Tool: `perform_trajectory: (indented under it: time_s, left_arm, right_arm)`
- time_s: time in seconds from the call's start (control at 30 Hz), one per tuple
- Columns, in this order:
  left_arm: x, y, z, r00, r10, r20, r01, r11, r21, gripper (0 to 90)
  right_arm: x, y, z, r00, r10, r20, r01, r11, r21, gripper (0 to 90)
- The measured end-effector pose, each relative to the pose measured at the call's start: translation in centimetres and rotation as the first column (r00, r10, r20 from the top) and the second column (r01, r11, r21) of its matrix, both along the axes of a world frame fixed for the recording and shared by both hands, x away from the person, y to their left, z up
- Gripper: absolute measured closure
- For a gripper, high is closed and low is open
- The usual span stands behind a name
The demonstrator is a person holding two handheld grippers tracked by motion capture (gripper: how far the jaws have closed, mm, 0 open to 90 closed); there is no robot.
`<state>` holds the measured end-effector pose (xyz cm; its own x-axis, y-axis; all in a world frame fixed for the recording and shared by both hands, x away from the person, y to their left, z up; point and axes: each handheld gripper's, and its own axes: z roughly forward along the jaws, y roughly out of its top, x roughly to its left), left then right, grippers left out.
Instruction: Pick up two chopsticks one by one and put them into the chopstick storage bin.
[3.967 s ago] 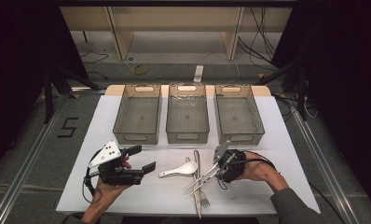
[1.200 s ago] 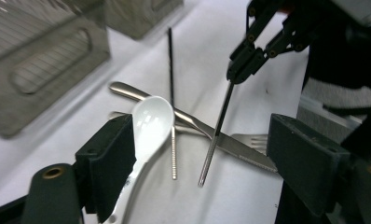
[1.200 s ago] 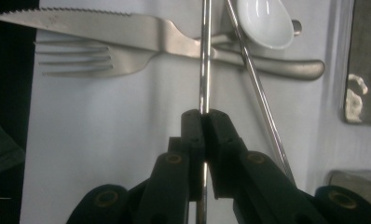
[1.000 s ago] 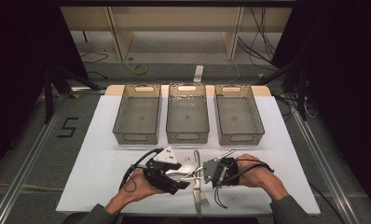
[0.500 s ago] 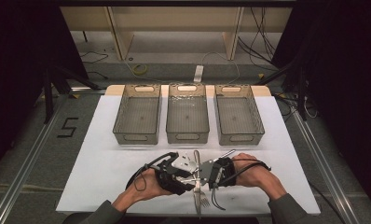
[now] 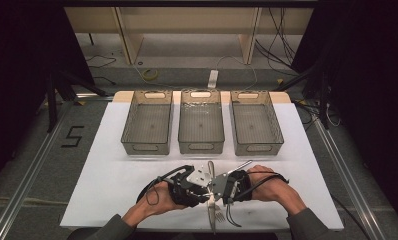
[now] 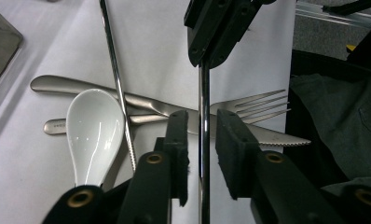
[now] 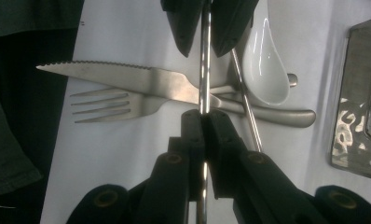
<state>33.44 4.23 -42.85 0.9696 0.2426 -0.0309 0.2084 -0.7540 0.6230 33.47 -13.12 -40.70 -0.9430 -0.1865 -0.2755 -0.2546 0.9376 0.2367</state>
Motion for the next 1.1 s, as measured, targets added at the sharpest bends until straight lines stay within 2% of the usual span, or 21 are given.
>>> perform_trajectory:
  time_s: [0.13,0.3,0.43,0.6,0.7,0.73,0.77,0.83,0.93,1.07,1.1]
  left_arm:
    - [-0.1,0.1,0.1,0.9998,-0.022,-0.003,0.021,0.9997,-0.009,84.0]
    - [-0.1,0.2,0.1,0.9993,-0.037,-0.009,0.037,0.9993,-0.002,85.2]
    - [-0.2,0.3,0.2,0.9994,-0.035,0.003,0.035,0.9994,0.002,85.7]
    - [-0.1,0.3,0.3,0.9997,-0.026,-0.006,0.026,0.9994,0.021,86.1]
    - [0.1,0.5,0.1,1.0000,0.003,0.000,-0.003,0.9996,0.029,86.2]
    - [0.2,0.7,0.1,0.9999,0.016,-0.004,-0.016,0.9994,0.029,86.2]
    - [0.4,0.8,0.1,0.9996,0.028,-0.008,-0.028,0.9991,0.032,86.2]
    - [0.7,1.2,0.2,0.9982,0.059,-0.009,-0.059,0.9981,0.020,86.2]
    - [1.1,1.9,0.5,0.9938,0.110,-0.012,-0.110,0.9939,0.007,86.2]
    - [1.7,2.9,0.9,0.9809,0.195,0.000,-0.194,0.9804,-0.032,86.2]
    - [1.9,3.2,1.0,0.9779,0.209,-0.008,-0.209,0.9766,-0.049,86.2]
  right_arm:
    - [-0.1,0.0,0.0,1.0000,0.002,-0.003,-0.002,1.000,0.006,86.4]
    - [-0.2,0.0,0.1,0.9998,0.013,-0.017,-0.013,1.000,0.007,86.4]
    - [-0.1,0.0,0.3,0.9996,0.016,-0.025,-0.015,1.000,0.006,86.2]
    - [0.0,0.1,0.2,0.9997,0.014,-0.022,-0.014,1.000,0.009,84.4]
    - [0.1,-0.1,0.4,0.9999,-0.005,-0.010,0.005,1.000,0.016,77.4]
    - [0.0,-0.2,0.5,0.9994,-0.032,-0.011,0.032,0.999,0.042,73.6]
    - [0.0,-0.5,0.7,0.9986,-0.052,-0.009,0.053,0.997,0.061,66.1]
    - [0.3,-1.1,1.3,0.9945,-0.104,0.000,0.104,0.987,0.126,57.4]
    - [0.7,-2.6,2.1,0.9848,-0.173,-0.009,0.171,0.960,0.222,52.1]
    - [0.9,-4.5,2.1,0.9678,-0.249,-0.036,0.248,0.916,0.317,48.9]
    - [1.0,-4.9,2.1,0.9656,-0.257,-0.041,0.256,0.909,0.328,48.9]
